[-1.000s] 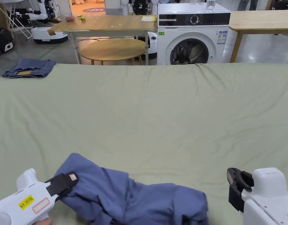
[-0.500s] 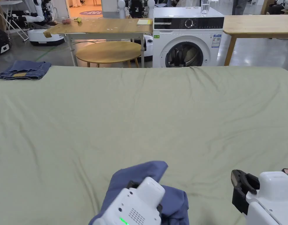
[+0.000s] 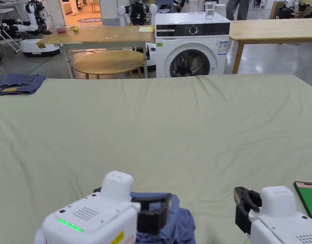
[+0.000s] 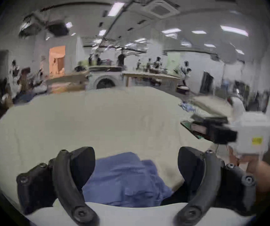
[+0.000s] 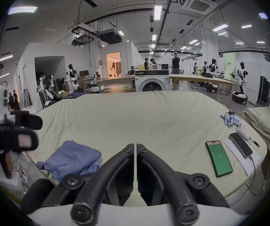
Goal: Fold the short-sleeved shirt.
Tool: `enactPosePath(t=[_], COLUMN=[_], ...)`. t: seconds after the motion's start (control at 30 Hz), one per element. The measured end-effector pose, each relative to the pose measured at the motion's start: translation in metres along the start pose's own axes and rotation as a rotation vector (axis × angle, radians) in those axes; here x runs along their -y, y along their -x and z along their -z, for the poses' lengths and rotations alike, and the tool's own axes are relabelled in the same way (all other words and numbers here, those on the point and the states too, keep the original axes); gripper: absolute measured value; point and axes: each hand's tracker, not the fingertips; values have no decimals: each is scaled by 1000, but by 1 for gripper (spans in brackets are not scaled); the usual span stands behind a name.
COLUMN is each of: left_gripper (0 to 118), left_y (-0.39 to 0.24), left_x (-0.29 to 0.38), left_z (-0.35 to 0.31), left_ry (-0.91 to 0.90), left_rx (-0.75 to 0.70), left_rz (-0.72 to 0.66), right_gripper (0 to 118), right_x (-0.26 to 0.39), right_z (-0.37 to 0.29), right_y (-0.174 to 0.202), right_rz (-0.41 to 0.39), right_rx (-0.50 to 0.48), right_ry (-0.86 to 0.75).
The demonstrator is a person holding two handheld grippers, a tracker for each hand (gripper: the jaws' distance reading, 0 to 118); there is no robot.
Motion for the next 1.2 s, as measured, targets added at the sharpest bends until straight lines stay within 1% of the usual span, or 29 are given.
enactPosePath(t=[0.03,0.07,0.1,0.13,0.17,0.2,0.23,0.27,0.3,0.33,0.37,0.4,0.43,0.5,0.53,0.6,0.63,0.7,0.8,0.83,0.87,0.9,0.93,0.97,1.0,1.03,1.07,1.1,1.2], left_gripper=[102,94,70,47,28,13,9,8,8,8,8,8,8,7,7,7,7,7,7,8,23,68,103,118,118,118,118,118,118], left_y=[19,32,42,46,44,37,29,21,14,1,-6,-9,-7,-1,3,9,14,28,60,75,92,103,115,125,135,143,149,152,148], left_x=[6,14,22,35,45,54,64,74,81,89,96,100,102,101,98,91,85,75,66,65,65,66,69,73,78,83,90,97,123], left_z=[12,26,34,41,49,54,58,62,64,67,71,73,74,73,70,57,47,24,-8,-16,-19,-21,-22,-22,-19,-12,-1,10,58], left_ry=[69,131,156,173,202,237,268,265,276,305,329,319,304,282,275,242,221,165,75,62,72,84,88,82,83,123,144,169,277], left_rx=[-40,-37,-20,18,65,96,143,208,236,241,216,204,213,227,232,236,246,241,209,192,181,163,128,126,127,165,200,246,458], left_rz=[-97,-205,-270,-300,-293,-293,-298,-300,-302,-274,-240,-240,-257,-328,-339,-349,-356,-375,-409,-430,-459,-483,-498,-513,-543,-603,-658,-702,-854], right_gripper=[1,1,1,1,1,1,1,1,1,1,1,1,1,1,1,1,1,1,1,1,1,1,0,0,0,0,0,0,0], right_x=[0,1,1,2,3,4,5,6,6,7,7,7,7,8,8,8,9,13,30,40,49,56,64,70,72,72,72,71,68], right_z=[2,3,5,7,10,12,15,17,18,20,21,22,23,25,29,38,46,64,88,95,101,103,104,101,99,97,98,98,99], right_y=[3,5,6,8,10,12,14,16,17,19,20,21,24,32,36,46,50,58,66,68,69,69,65,58,51,43,36,32,28], right_rz=[-4,-6,-6,0,1,-1,-7,-14,-17,-15,-14,-13,-12,-5,10,81,136,220,283,279,240,201,177,205,235,296,331,350,330], right_rx=[-3,-7,-16,-30,-35,-37,-39,-39,-40,-43,-52,-62,-78,-141,-172,-267,-319,-391,-498,-499,-457,-401,-348,-353,-360,-369,-370,-378,-381], right_ry=[14,29,44,65,85,99,112,122,131,139,150,158,170,200,215,252,271,307,396,435,486,508,504,481,462,458,469,472,456])
